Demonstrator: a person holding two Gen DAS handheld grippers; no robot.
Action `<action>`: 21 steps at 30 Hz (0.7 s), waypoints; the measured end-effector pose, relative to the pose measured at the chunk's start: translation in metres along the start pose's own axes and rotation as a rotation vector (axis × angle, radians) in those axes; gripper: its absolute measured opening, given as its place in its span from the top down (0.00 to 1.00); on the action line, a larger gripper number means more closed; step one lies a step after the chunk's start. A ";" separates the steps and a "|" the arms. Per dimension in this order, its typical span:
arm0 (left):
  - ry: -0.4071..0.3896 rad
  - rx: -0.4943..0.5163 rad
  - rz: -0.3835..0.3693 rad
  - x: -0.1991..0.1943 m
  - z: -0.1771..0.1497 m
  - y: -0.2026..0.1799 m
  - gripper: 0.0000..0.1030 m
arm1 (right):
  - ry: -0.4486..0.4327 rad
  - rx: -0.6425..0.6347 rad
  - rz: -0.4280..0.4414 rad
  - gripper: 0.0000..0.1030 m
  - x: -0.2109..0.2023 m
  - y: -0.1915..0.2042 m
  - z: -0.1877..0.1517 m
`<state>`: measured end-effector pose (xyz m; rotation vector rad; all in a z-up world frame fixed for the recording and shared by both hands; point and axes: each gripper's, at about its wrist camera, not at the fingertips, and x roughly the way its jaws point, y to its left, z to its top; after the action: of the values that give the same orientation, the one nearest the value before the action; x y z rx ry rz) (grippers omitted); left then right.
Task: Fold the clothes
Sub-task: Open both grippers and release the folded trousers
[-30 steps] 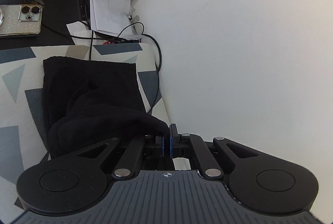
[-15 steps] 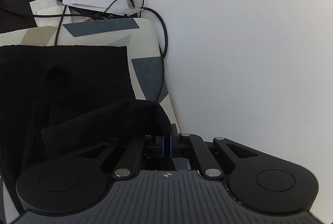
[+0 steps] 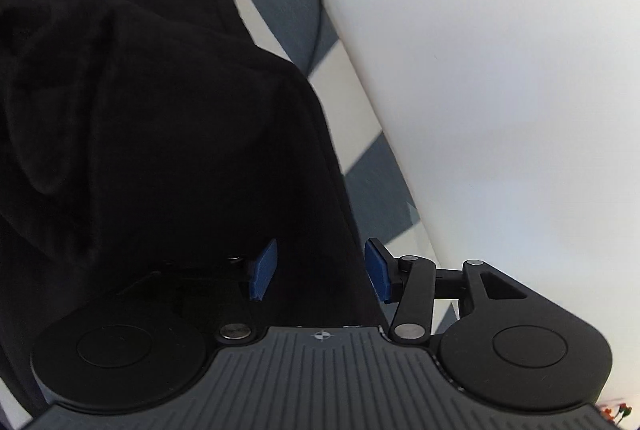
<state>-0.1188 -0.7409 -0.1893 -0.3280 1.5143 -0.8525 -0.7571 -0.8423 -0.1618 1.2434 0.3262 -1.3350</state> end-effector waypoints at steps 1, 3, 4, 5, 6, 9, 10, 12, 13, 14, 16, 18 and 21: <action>0.008 0.009 -0.005 0.004 -0.003 -0.005 0.52 | 0.021 0.012 0.018 0.42 0.007 0.005 -0.001; 0.033 0.032 -0.003 0.013 -0.010 -0.015 0.50 | 0.084 0.029 0.006 0.35 0.022 0.014 -0.004; 0.048 0.042 0.007 0.020 -0.013 -0.019 0.48 | 0.119 0.037 -0.008 0.34 0.031 0.018 -0.005; 0.055 0.049 0.018 0.025 -0.016 -0.021 0.47 | 0.144 0.044 -0.030 0.35 0.038 0.021 -0.007; 0.062 0.057 0.029 0.030 -0.018 -0.023 0.47 | 0.157 0.051 -0.060 0.35 0.044 0.023 -0.009; 0.062 0.067 0.041 0.041 -0.022 -0.029 0.47 | 0.151 0.075 -0.110 0.47 0.050 0.021 -0.013; 0.055 0.065 0.037 0.041 -0.021 -0.031 0.48 | 0.145 0.088 -0.120 0.53 0.050 0.018 -0.014; 0.046 0.059 0.050 0.044 -0.020 -0.032 0.54 | 0.134 0.128 -0.122 0.86 0.050 0.013 -0.013; 0.042 0.056 0.059 0.045 -0.019 -0.032 0.73 | 0.128 0.150 -0.108 0.94 0.049 0.009 -0.013; 0.042 0.052 0.062 0.044 -0.019 -0.030 0.89 | 0.123 0.172 -0.094 0.95 0.048 0.006 -0.013; 0.043 0.044 0.068 0.044 -0.019 -0.026 0.95 | 0.110 0.207 -0.063 0.97 0.045 -0.001 -0.013; 0.035 0.044 0.066 0.041 -0.021 -0.023 0.96 | 0.079 0.214 -0.020 0.98 0.039 -0.004 -0.012; 0.010 0.052 0.054 0.031 -0.026 -0.023 0.97 | 0.029 0.230 0.047 0.98 0.024 -0.006 -0.014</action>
<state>-0.1543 -0.7689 -0.1988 -0.2441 1.5012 -0.8502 -0.7487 -0.8423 -0.1891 1.4537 0.1654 -1.3425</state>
